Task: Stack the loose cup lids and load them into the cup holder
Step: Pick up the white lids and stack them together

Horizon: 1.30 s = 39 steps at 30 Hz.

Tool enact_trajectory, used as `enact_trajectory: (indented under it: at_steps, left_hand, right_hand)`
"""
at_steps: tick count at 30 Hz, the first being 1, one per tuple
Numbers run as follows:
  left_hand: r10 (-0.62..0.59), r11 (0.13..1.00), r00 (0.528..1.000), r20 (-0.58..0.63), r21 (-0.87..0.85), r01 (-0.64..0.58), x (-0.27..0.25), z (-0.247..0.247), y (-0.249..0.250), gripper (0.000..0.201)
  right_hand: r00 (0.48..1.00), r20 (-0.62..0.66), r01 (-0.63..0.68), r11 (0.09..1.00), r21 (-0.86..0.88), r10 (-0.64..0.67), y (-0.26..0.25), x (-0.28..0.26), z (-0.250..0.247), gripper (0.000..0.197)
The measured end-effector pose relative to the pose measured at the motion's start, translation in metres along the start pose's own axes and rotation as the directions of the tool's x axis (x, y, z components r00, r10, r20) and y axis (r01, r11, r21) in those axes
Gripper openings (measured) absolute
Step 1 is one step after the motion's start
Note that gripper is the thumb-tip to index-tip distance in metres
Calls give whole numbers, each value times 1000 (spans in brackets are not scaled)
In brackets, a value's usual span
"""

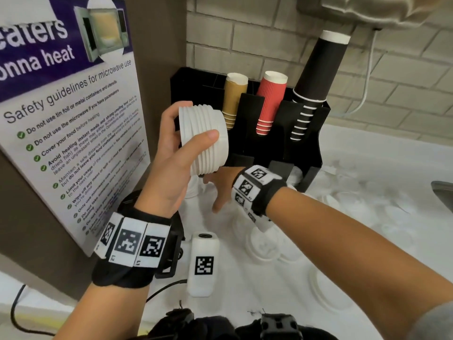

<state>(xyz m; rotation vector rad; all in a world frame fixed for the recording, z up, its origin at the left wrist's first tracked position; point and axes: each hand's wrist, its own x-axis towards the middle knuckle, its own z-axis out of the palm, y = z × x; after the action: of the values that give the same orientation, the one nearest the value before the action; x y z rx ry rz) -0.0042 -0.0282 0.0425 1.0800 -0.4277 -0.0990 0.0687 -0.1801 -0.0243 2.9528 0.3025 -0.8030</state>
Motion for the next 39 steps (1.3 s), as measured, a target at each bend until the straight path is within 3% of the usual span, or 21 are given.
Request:
enact_trajectory:
  at_steps: [2,5,9,12,16,18,21,23,25,29,39]
  left_hand:
    - [6,1000,1000,-10,1,-6,0,1,-1,65]
    - [4,1000,1000,-24,5,-3,1,2,0,65]
    - [7,1000,999,-37,-5,-7,2,0,2,63]
    - [13,1000,999,-47,-8,-13,2,-2,4,63]
    - [28,999,998,-49,-24,-29,3,-3,7,61]
    - [29,999,999,-45,-18,-30,4,-3,6,62]
    - [10,1000,1000,-24,-12,-10,4,-1,1,63]
    - [-13,1000,1000,-18,0,13,4,1,-4,64]
    - [-49,999,999,-5,17,50,3,4,-9,64]
    - [-106,994,993,50,47,104,1,11,-17,62]
    - [-118,993,991,55,36,116,3,22,-30,59]
  right_hand:
    - [1000,13,9,993,-115,-8,-3,17,7,91]
    - [998,33,58,965,-254,-51,-5,35,18,69]
    - [999,24,53,967,-251,-49,-4,43,21,67]
    - [999,-34,26,990,-137,-31,-6,35,4,73]
    - [967,-254,37,975,221,21,5,-16,-35,69]
    - [945,-327,164,848,505,12,18,-48,-49,61]
    - [885,-455,379,417,826,97,31,-90,-44,43]
    - [826,-552,533,157,831,117,32,-108,-33,42]
    - [768,-636,635,40,771,73,30,-119,-22,46]
    - [704,-709,710,45,703,-31,24,-127,-14,57]
    - [696,-718,711,110,694,31,27,-133,-4,56]
